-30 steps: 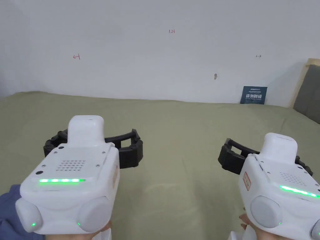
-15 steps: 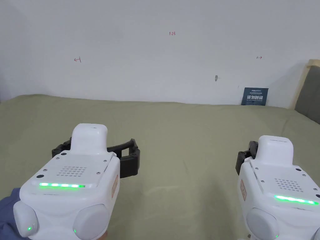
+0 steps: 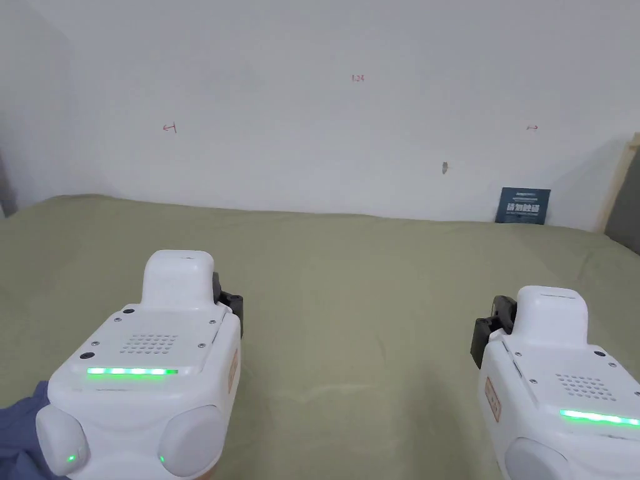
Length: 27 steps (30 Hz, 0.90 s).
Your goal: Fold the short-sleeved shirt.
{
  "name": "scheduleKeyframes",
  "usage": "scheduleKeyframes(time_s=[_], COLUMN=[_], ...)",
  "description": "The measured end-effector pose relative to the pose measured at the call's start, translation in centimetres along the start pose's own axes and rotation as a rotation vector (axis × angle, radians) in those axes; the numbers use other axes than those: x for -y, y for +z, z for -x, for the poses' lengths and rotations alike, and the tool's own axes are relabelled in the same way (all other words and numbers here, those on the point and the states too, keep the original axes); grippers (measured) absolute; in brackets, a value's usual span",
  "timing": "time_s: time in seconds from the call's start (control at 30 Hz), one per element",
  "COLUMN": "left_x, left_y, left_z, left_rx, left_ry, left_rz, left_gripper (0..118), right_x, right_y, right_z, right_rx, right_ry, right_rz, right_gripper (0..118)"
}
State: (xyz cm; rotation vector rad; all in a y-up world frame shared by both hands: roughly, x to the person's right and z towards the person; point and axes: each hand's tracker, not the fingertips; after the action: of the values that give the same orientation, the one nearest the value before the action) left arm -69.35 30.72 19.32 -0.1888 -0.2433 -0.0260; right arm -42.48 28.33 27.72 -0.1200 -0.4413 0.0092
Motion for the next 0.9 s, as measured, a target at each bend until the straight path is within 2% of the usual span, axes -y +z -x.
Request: scheduleKeyframes(time_s=[0.07,0.17,0.33,0.43,0.5,0.67,0.83,0.9], left_x=[-0.2,-0.6,-0.5,-0.5,-0.4,0.2,1.2,1.9], left_y=[0.6,2.1,5.7,7.9,8.9,10.4,8.8,6.9], left_z=[1.1,4.1,10.2,13.5,15.0,18.3,20.0,21.0], left_rx=[-0.017,-0.102,-0.302,-0.408,-0.466,-0.522,-0.529,-0.513], left_ry=[0.026,0.042,0.065,0.089,0.082,0.168,0.177,0.215], left_rz=[-0.004,-0.004,-0.022,-0.009,0.013,0.047,0.117,0.200], left_gripper=[0,0,0,0,0,0,0,0], right_x=[-0.3,-0.8,-1.6,-2.0,-1.7,-0.5,0.6,1.1], right_y=[-0.3,-0.9,-1.5,-0.9,-0.4,0.3,-0.2,-0.7], right_z=[1.1,4.0,11.6,15.8,17.9,21.1,22.1,22.1], right_rx=[-0.034,-0.158,-0.362,-0.504,-0.567,-0.648,-0.665,-0.667], right_ry=[0.027,-0.005,0.039,0.000,0.005,0.054,0.080,0.077], right_rz=[-0.004,-0.007,-0.030,0.003,0.007,0.037,0.074,0.094], right_gripper=[0,0,0,0,0,0,0,0])
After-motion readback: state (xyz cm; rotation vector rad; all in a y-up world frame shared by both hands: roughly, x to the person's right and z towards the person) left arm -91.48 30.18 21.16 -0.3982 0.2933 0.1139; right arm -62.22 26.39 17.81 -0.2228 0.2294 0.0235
